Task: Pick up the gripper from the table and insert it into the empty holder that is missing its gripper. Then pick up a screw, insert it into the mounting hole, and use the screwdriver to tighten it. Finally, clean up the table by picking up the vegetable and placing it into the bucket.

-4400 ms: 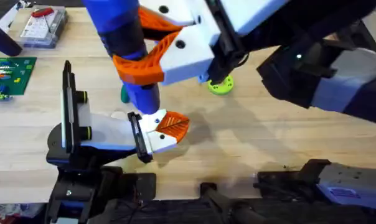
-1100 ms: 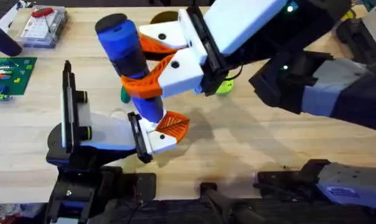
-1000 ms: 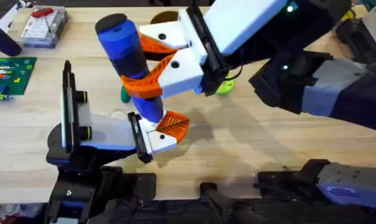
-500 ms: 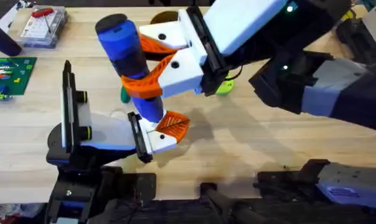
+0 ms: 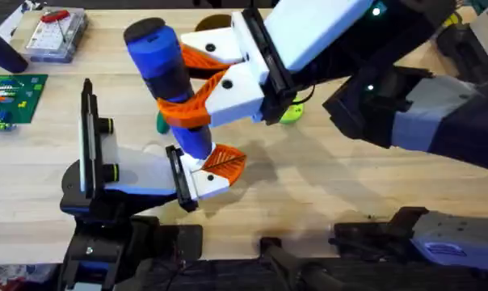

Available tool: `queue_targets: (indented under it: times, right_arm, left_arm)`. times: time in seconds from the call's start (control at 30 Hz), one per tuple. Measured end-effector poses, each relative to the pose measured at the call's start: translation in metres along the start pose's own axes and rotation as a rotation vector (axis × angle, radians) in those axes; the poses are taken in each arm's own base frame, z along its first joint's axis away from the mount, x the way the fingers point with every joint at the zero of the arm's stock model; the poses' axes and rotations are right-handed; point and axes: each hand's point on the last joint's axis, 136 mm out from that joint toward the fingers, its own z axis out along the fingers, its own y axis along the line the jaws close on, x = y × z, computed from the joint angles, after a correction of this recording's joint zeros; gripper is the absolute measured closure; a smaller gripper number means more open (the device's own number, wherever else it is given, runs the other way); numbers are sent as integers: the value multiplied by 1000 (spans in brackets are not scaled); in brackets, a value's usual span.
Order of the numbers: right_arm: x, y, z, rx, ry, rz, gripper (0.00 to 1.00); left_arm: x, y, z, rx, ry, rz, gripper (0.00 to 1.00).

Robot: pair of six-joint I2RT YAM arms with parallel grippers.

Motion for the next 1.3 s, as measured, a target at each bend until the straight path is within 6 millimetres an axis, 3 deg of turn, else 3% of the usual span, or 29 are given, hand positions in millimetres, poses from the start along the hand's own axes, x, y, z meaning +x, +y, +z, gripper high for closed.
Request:
queue_targets:
  times: [0.37, 0.5, 0.77, 0.9, 1.03, 1.2, 1.3]
  right_arm:
    - [-1, -1, 1, 9, -2, 5, 949]
    - [-4, -10, 3, 24, 32, 78, 949]
    - [-53, -35, 1, 129, 211, 165, 948]
    - [-74, -46, -16, 279, 345, 80, 949]
    - [-84, -61, -45, 459, 465, -14, 948]
    - [-62, -83, -92, 671, 643, -10, 950]
    - [-36, -78, -110, 704, 760, 66, 948]
  left_arm:
    - [0, 0, 0, 0, 0, 0, 986]
    - [0, 0, 0, 0, 0, 0, 986]
    - [0, 0, 0, 0, 0, 0, 986]
    - [0, 0, 0, 0, 0, 0, 986]
    - [0, 0, 0, 0, 0, 0, 986]
    - [0, 0, 0, 0, 0, 0, 986]
    - [0, 0, 0, 0, 0, 0, 986]
